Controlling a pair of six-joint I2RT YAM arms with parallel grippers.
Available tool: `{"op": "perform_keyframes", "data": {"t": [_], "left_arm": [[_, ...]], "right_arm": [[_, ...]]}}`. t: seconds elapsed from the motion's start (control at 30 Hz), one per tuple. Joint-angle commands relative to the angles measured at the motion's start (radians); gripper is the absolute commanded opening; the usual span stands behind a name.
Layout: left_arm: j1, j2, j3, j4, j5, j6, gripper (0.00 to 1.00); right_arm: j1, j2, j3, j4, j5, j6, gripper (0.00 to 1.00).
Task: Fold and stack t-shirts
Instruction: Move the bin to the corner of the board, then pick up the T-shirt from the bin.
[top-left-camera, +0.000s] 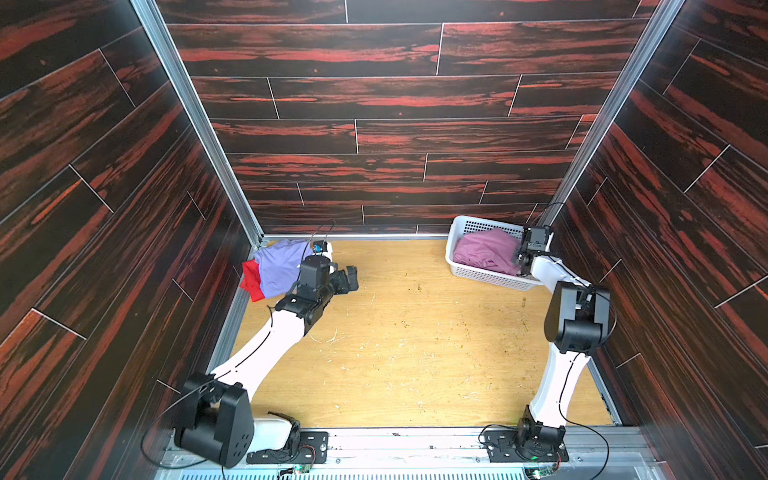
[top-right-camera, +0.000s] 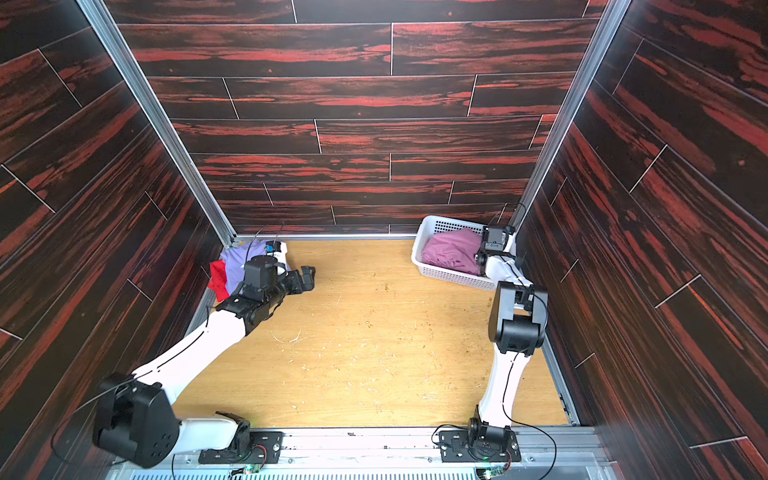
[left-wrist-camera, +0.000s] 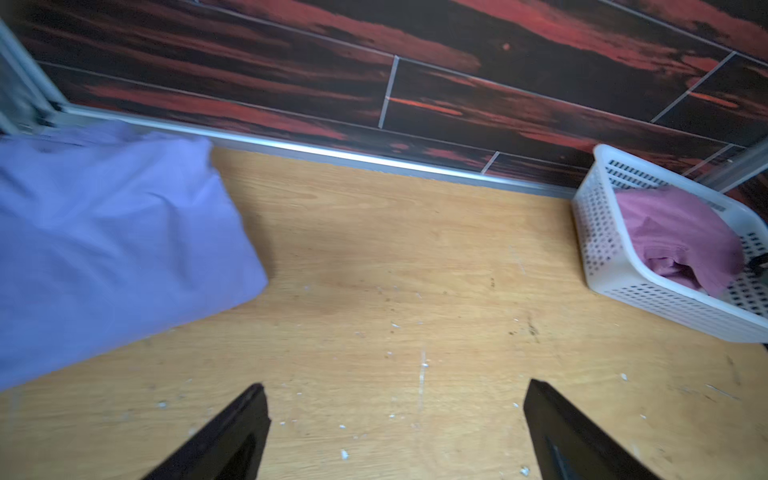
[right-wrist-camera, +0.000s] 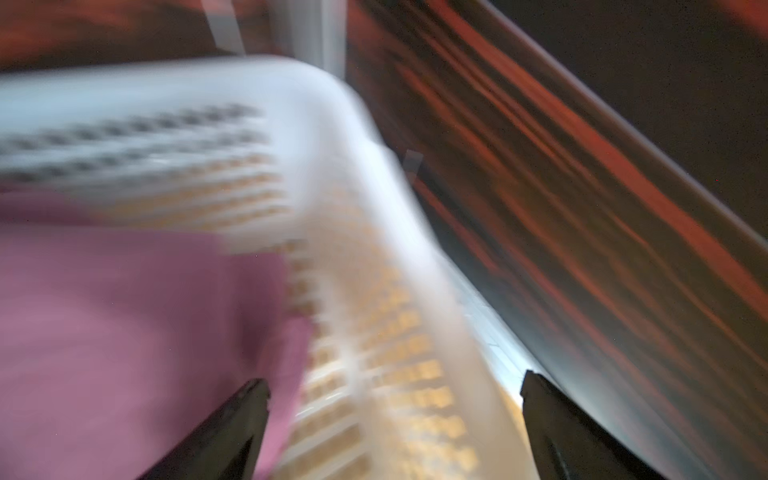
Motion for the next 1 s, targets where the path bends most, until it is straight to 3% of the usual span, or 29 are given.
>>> {"op": "perform_keyframes", "data": {"t": [0.0, 0.07, 0.2, 0.27, 0.57, 0.97], "left_arm": [[0.067, -0.034, -0.003, 0.057, -0.066, -0.015, 1.00], [0.101, 0.018, 0.052, -0.021, -0.026, -0.006, 1.00], [0.108, 0.033, 0.036, 0.007, -0.011, 0.003, 1.00], [0.110, 0.022, 0.012, 0.037, 0.024, -0.005, 1.00], [0.119, 0.026, -0.003, 0.030, -0.035, -0.010, 1.00], [0.125, 0.075, 0.058, -0.035, 0.014, -0.025, 1.00]], "right_arm": [[0.039, -0.099, 0.027, 0.111, -0.233, -0.050, 0.98], [0.039, -0.110, 0.030, 0.122, -0.356, -0.092, 0.98], [0.038, -0.094, 0.049, 0.073, -0.469, 0.005, 0.98], [0.039, -0.091, 0.017, 0.081, -0.473, 0.033, 0.98], [0.055, -0.019, -0.038, 0.040, -0.474, 0.079, 0.98], [0.078, 0.152, 0.056, -0.040, -0.416, 0.101, 0.96]]}}
